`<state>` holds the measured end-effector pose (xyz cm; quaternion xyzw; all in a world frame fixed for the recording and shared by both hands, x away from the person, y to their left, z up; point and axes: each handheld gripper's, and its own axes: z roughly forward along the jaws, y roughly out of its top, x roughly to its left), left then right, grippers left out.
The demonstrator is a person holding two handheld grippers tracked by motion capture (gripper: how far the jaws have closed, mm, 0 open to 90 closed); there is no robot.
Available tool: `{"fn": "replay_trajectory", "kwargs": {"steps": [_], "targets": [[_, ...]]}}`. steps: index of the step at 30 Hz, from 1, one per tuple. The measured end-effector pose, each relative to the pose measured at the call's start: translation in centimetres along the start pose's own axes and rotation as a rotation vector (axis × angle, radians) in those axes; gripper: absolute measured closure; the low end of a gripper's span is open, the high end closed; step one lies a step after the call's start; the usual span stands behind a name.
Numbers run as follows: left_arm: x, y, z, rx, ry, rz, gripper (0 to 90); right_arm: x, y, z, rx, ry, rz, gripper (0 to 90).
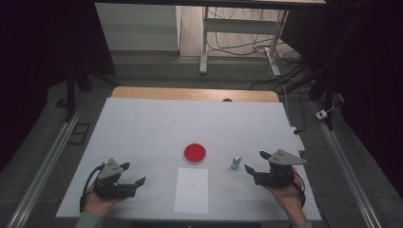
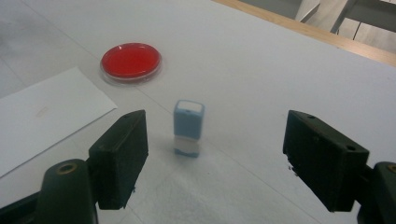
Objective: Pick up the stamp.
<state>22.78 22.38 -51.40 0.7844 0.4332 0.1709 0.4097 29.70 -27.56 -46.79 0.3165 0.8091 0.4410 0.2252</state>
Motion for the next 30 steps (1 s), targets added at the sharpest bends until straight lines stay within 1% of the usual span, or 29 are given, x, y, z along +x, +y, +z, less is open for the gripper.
{"fn": "replay_trajectory", "kwargs": {"steps": [1, 5, 9, 10, 11, 14, 15, 16, 19, 20, 21, 22, 24, 26, 28, 30], "targets": [[0.0, 0.0, 0.0, 0.0, 0.001, 0.0, 17.9, 0.3, 0.4, 0.3, 0.013, -0.004, -0.012, 22.0], [0.1, 0.0, 0.0, -0.001, -0.002, -0.001, 17.9, 0.4, 1.0, 0.6, 0.023, -0.002, -0.013, 22.1], [0.1, 0.0, 0.1, -0.001, -0.004, -0.002, 17.9, 0.5, 2.0, 1.3, 0.037, 0.0, -0.008, 22.1], [0.1, 0.0, 0.1, -0.001, -0.004, -0.002, 17.9, 0.5, 2.5, 1.7, 0.044, -0.001, -0.011, 22.1], [0.1, 0.0, 0.1, 0.0, -0.004, -0.001, 17.9, 0.5, 2.5, 1.7, 0.044, -0.001, -0.011, 22.1], [0.1, 0.1, 0.2, 0.002, -0.007, 0.002, 17.9, 0.8, 3.6, 2.6, 0.047, 0.0, -0.017, 22.1], [0.0, 0.1, 0.3, 0.003, -0.007, 0.003, 17.9, 0.8, 3.6, 2.6, 0.047, 0.0, -0.017, 22.1], [0.0, 0.1, 0.3, 0.004, -0.007, 0.005, 17.9, 0.9, 3.9, 3.1, 0.048, 0.001, -0.017, 22.0], [0.1, 0.0, 0.3, 0.005, -0.006, 0.006, 17.9, 1.1, 3.9, 3.5, 0.042, -0.004, -0.012, 22.2], [0.1, 0.0, 0.3, 0.004, -0.006, 0.004, 17.9, 1.1, 3.6, 4.0, 0.038, 0.004, 0.001, 22.4], [0.1, 0.0, 0.3, 0.004, -0.005, 0.003, 17.9, 1.1, 3.5, 4.3, 0.067, 0.008, -0.011, 22.0], [0.1, 0.0, 0.3, 0.004, -0.005, 0.003, 17.9, 1.1, 3.3, 4.4, 0.075, 0.0, -0.017, 22.2], [0.1, 0.0, 0.3, 0.007, -0.004, 0.004, 17.9, 1.0, 3.1, 4.5, 0.075, 0.0, -0.011, 22.2], [0.0, 0.0, 0.4, 0.01, -0.004, 0.004, 17.9, 0.9, 3.0, 4.7, 0.089, 0.004, -0.003, 22.2], [0.0, 0.0, 0.5, 0.012, -0.004, 0.007, 17.9, 0.9, 2.8, 4.8, 0.1, 0.001, -0.009, 22.2], [-0.1, 0.0, 0.5, 0.014, -0.007, 0.01, 17.9, 1.0, 2.6, 5.0, 0.104, -0.002, 0.001, 22.4]]}}
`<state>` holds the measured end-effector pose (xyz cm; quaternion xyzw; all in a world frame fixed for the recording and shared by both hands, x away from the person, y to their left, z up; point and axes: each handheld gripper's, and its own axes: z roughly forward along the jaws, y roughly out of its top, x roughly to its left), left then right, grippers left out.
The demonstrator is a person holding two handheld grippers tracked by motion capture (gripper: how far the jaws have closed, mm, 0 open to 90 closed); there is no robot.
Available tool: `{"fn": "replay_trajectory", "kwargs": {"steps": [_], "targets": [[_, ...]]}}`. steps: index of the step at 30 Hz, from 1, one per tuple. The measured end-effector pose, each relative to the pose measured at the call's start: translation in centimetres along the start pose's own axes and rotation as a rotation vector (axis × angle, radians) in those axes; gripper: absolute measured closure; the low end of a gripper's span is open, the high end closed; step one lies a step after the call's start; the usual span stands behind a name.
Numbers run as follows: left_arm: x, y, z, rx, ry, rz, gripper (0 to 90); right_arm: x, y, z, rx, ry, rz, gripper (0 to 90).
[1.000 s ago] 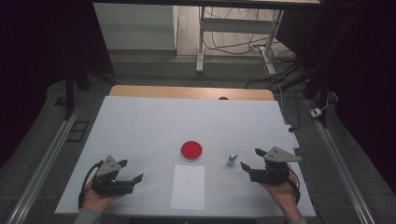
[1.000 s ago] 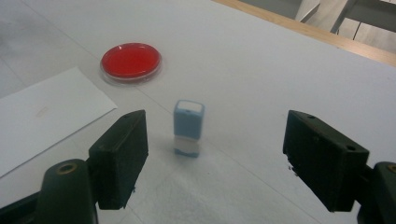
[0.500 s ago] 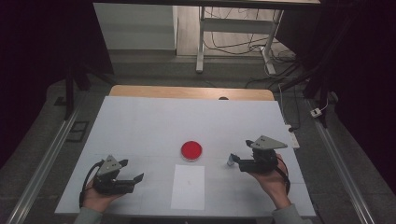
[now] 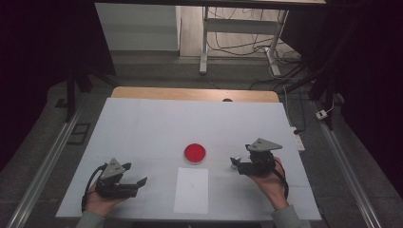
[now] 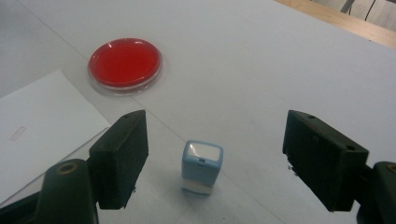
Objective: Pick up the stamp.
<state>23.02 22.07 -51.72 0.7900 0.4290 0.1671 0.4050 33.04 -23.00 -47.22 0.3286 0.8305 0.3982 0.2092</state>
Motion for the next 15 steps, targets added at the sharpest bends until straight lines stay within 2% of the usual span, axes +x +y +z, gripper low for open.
{"fn": "replay_trajectory", "kwargs": {"steps": [7, 15], "targets": [[0.1, -0.1, 0.1, 0.004, -0.001, -0.001, 17.9, 0.0, -0.7, 0.5, 0.028, -0.005, 0.012, 25.3], [0.1, -0.2, 0.2, 0.009, 0.0, 0.0, 17.8, 0.4, -1.4, 1.2, 0.047, -0.016, 0.012, 36.6]]}}
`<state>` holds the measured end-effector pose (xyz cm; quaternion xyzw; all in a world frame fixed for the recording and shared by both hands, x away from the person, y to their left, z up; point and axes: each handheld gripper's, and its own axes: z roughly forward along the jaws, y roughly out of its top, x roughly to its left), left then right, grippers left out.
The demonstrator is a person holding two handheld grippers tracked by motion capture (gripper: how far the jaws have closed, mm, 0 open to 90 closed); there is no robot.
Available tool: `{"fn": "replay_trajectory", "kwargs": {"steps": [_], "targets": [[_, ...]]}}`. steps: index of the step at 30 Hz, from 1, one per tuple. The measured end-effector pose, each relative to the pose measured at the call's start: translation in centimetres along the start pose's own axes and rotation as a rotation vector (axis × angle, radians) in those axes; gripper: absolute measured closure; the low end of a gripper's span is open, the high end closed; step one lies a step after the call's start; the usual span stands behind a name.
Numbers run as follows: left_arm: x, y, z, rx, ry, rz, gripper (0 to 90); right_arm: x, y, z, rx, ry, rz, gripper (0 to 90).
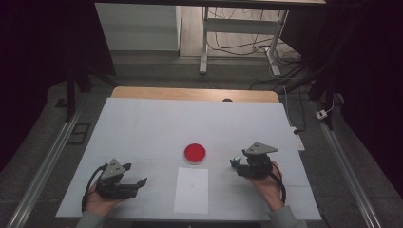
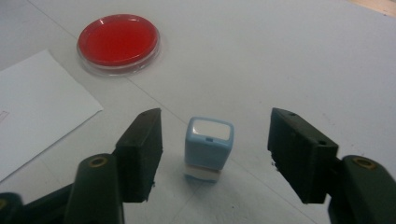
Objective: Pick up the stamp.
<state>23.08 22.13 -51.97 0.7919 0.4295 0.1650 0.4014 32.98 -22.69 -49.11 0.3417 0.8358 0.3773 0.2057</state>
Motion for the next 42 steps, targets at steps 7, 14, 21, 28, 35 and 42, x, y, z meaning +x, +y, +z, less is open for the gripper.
{"fn": "replay_trajectory", "kwargs": {"steps": [7, 14, 21, 28, 35, 42], "targets": [[0.03, -0.04, 0.04, 0.003, 0.001, 0.0, 17.8, 0.07, -0.2, 0.25, 0.002, 0.001, -0.001, 44.1], [0.03, -0.06, 0.08, 0.005, 0.0, 0.0, 17.8, 0.11, -0.38, 0.4, 0.009, -0.004, -0.007, 50.9], [0.04, -0.07, 0.13, 0.006, -0.001, 0.002, 17.8, 0.14, -0.46, 0.51, 0.012, 0.001, -0.007, 58.5], [0.07, -0.11, 0.16, 0.008, 0.0, 0.001, 17.8, 0.17, -0.47, 0.52, 0.01, 0.016, -0.009, 65.1], [0.07, -0.12, 0.17, 0.008, 0.0, 0.001, 17.8, 0.14, -0.49, 0.45, 0.004, 0.018, -0.004, 65.8], [0.07, -0.14, 0.22, 0.01, -0.001, 0.002, 17.8, 0.03, -0.39, 0.13, -0.013, 0.021, 0.002, 66.0]]}}
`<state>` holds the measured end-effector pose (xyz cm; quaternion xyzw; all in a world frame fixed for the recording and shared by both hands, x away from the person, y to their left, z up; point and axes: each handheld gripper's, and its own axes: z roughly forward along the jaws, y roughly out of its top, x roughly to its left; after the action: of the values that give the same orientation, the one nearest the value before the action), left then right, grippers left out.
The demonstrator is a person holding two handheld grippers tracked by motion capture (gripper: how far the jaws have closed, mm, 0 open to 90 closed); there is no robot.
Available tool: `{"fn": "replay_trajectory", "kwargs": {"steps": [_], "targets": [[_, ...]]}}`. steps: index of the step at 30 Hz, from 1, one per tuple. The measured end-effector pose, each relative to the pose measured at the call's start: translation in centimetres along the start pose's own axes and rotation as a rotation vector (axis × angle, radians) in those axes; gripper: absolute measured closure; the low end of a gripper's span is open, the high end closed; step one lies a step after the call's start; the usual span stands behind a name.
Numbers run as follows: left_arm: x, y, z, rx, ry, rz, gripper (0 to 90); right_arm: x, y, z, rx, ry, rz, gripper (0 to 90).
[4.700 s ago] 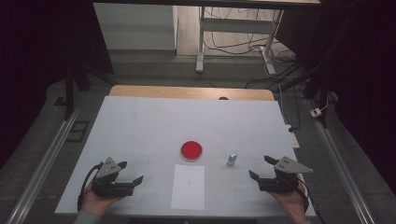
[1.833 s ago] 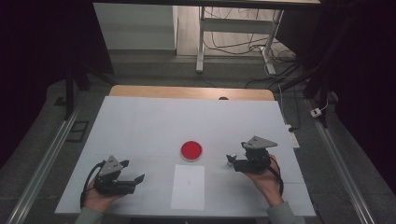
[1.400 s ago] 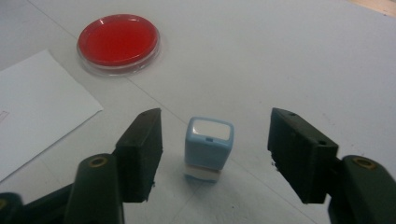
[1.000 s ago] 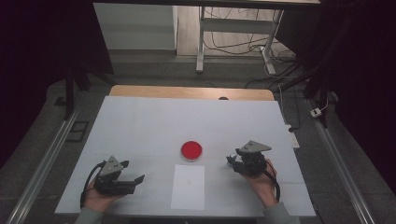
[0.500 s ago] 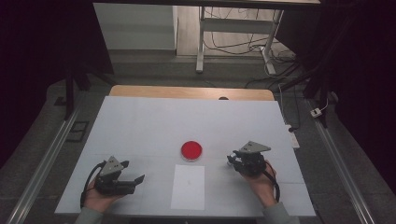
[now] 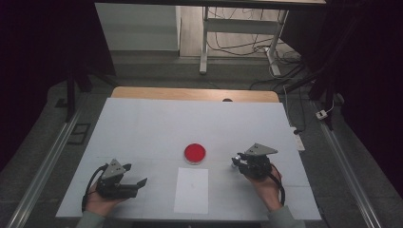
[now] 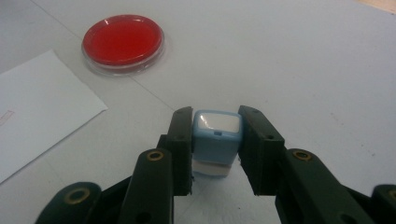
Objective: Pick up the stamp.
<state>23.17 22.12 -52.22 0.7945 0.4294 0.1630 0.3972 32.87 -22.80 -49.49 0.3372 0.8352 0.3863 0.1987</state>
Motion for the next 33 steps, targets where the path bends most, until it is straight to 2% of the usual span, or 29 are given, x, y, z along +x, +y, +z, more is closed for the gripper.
{"fn": "replay_trajectory", "kwargs": {"steps": [13, 22, 29, 33], "targets": [[-0.1, 0.0, 0.1, 0.005, -0.002, 0.001, 17.8, -0.3, 0.4, -1.1, -0.081, 0.013, 0.04, 66.1], [0.1, -0.1, 0.0, 0.005, 0.0, 0.0, 17.8, -0.2, 0.9, -1.7, -0.124, 0.044, 0.062, 66.2], [0.1, -0.1, 0.1, 0.006, 0.0, -0.001, 17.8, 0.2, 1.3, -2.1, -0.147, 0.058, 0.059, 66.1], [0.1, -0.1, 0.0, 0.005, 0.001, -0.004, 17.9, 0.4, 1.5, -2.2, -0.164, 0.082, 0.07, 66.1]]}}
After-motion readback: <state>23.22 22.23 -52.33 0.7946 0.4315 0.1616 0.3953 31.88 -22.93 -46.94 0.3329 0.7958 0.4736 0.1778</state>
